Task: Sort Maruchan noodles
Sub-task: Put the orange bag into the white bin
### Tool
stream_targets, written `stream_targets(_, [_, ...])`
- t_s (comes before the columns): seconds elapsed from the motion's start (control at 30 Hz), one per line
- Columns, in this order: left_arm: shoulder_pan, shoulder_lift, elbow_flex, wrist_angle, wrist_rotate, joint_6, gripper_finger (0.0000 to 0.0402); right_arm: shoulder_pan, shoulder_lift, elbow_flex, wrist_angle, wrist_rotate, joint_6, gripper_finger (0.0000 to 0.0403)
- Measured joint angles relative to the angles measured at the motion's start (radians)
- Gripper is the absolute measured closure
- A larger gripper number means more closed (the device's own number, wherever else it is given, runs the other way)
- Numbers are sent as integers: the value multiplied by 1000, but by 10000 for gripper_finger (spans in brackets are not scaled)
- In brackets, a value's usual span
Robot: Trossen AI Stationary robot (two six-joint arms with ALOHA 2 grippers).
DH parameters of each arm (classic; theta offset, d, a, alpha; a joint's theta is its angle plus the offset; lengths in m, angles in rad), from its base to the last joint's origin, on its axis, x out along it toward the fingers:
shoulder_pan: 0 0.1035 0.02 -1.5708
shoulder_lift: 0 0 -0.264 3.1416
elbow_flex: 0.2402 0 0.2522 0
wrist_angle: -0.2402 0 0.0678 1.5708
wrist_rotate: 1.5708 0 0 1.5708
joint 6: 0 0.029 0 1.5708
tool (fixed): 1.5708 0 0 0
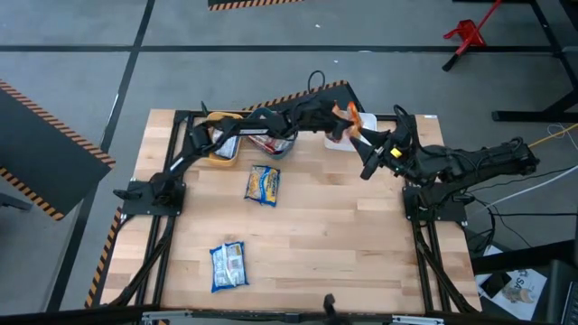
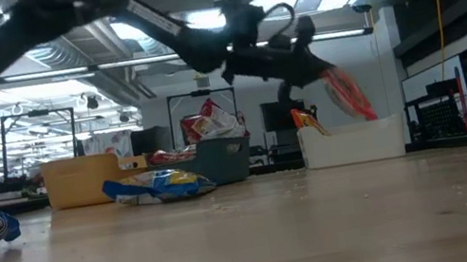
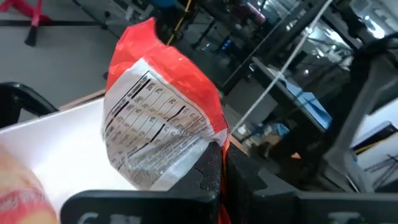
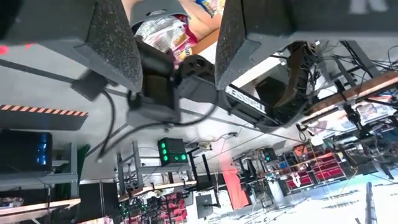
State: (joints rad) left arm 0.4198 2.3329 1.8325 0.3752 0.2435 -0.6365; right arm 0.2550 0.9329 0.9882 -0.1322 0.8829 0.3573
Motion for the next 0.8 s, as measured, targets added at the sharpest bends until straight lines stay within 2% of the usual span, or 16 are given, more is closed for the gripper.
stream_targets(0.27, [6, 150, 166, -2, -24, -42, 401, 0, 0, 0, -7, 0, -29, 214])
stream_targets(0.53, [5, 162, 168, -41, -152, -17, 401, 0, 0, 0, -37, -1, -34, 214])
stream_targets(0.8, [7, 162, 168, -13, -189, -61, 401, 0, 0, 0, -45, -1, -34, 214])
